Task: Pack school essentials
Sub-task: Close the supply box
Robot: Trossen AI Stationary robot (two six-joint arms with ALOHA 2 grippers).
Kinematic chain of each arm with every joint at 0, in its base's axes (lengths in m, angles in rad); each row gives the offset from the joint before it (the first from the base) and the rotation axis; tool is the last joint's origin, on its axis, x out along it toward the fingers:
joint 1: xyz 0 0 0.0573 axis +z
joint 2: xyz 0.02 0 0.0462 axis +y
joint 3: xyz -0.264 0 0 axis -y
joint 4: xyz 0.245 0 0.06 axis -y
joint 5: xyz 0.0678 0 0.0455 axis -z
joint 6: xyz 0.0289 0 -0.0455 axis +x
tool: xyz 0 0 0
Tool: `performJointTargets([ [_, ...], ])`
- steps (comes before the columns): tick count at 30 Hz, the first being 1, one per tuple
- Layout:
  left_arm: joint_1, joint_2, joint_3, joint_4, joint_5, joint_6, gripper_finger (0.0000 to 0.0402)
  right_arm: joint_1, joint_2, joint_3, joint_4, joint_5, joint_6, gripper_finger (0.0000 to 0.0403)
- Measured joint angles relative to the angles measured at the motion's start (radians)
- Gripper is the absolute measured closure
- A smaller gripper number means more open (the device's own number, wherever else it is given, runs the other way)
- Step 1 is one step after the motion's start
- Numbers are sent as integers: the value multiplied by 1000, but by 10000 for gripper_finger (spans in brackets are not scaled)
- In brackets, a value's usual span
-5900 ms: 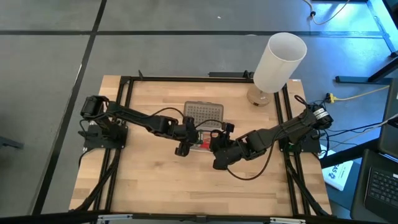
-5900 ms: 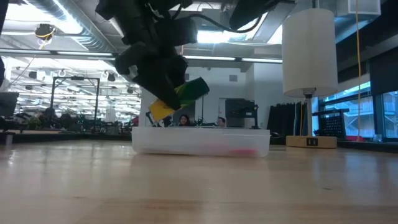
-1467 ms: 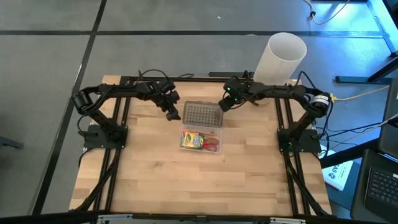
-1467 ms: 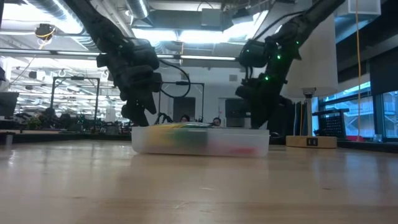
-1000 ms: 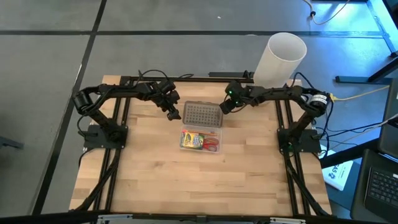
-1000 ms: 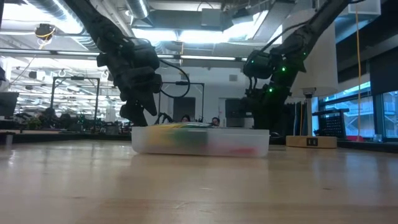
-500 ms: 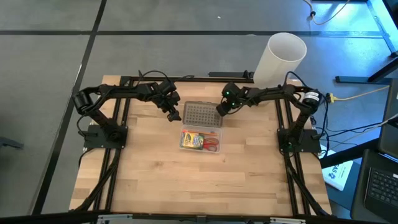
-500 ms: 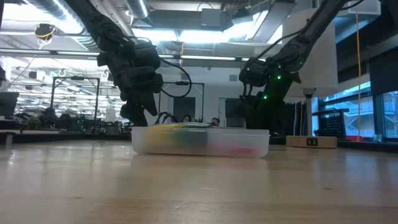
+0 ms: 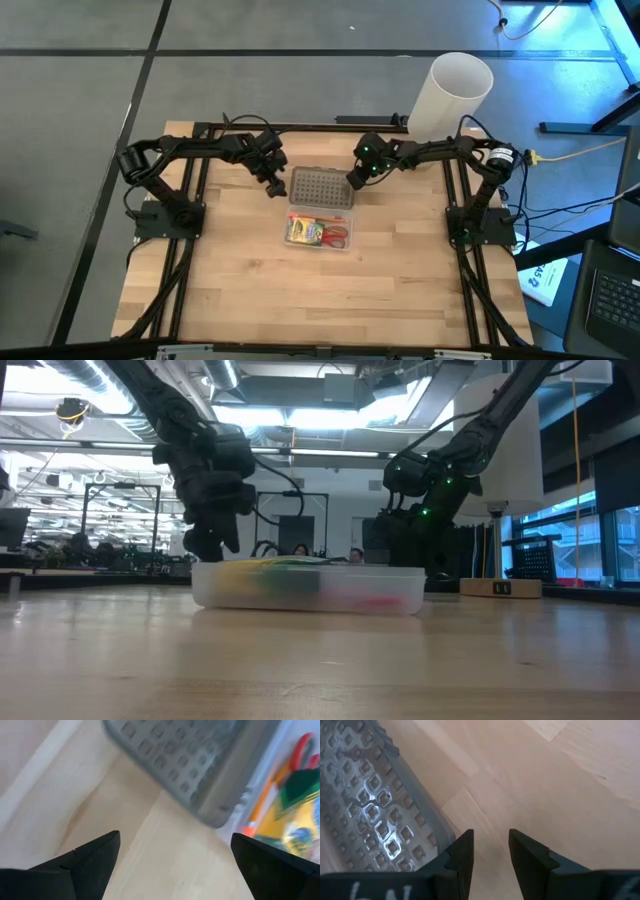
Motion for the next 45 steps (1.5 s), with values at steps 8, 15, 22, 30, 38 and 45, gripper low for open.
performJointTargets([
  [8, -5, 0, 0, -1, -95, 44, 28, 0, 0, 0, -3, -2, -3, 277],
  [15, -50, 17, 0, 20, -272, 70, 28, 0, 0, 0, -11, -2, 16, 277],
  [22, -88, 29, 0, 68, -348, 85, 28, 0, -1, 0, -12, -2, 20, 277],
  [30, -112, 29, 0, 86, -349, 95, 28, 0, -1, 0, -13, -69, -12, 277],
  [38, -119, 29, 0, 91, -348, 93, 28, 0, -1, 0, -5, -153, -39, 277],
  [45, -119, 29, 0, 95, -342, 91, 28, 1, -1, 0, 0, -240, -68, 277],
])
